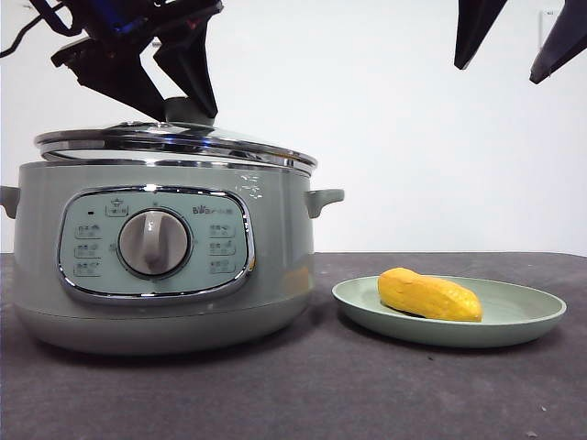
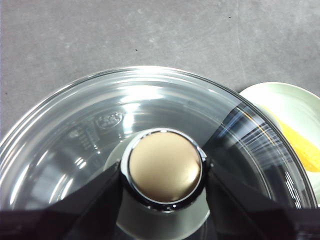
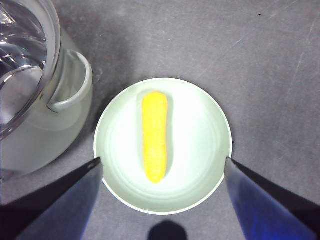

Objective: Take the corn out from the steamer,put the corn on the plate,close the lid

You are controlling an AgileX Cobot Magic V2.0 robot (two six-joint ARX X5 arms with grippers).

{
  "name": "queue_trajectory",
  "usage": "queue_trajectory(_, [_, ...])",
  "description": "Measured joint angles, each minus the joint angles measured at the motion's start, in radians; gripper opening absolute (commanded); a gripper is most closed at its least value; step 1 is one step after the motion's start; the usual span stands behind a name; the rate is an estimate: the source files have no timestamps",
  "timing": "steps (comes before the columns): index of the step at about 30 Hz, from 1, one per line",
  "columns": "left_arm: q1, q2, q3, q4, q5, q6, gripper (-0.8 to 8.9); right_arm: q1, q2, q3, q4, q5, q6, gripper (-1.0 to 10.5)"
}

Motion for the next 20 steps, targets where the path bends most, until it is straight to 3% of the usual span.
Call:
queue_trajectory(6, [0.005, -0.043, 0.000, -0.021, -0.032, 0.018, -0.09, 0.000, 0.000, 0.000, 0.000, 0.000, 0.000, 4.1])
queue_trajectory(20, [0.006, -0.011, -0.002, -0.040, 0.004, 0.021, -0.09, 0.000, -0.001, 0.000, 0.000, 0.000, 0.000, 4.1])
